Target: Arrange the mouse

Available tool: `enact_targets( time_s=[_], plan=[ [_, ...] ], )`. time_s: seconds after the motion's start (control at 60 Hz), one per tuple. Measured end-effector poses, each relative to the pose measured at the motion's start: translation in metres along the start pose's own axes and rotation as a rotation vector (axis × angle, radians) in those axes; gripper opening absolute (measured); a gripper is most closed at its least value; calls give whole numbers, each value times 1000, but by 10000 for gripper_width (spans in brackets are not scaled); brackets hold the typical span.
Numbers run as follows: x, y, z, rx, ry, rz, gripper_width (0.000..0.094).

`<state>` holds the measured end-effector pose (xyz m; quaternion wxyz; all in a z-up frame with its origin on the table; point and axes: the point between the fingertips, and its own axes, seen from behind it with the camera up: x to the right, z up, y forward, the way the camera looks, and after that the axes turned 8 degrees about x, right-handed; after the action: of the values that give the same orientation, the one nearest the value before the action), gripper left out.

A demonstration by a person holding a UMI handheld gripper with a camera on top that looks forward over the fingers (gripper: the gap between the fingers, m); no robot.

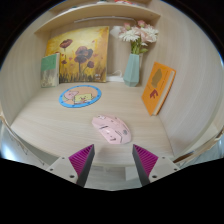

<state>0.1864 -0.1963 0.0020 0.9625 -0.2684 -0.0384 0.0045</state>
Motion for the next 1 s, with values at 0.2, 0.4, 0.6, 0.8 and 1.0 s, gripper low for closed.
enact_targets(
  time_s=[0.2,0.4,0.6,0.8,1.0],
  plan=[
    [8,56,21,-1,-2,47,765],
    [15,92,39,2,52,61,763],
    [25,111,51,6,90,37,725],
    [28,113,50,-10,95,5,515],
    [28,111,47,-118,135,-32,368]
  ],
)
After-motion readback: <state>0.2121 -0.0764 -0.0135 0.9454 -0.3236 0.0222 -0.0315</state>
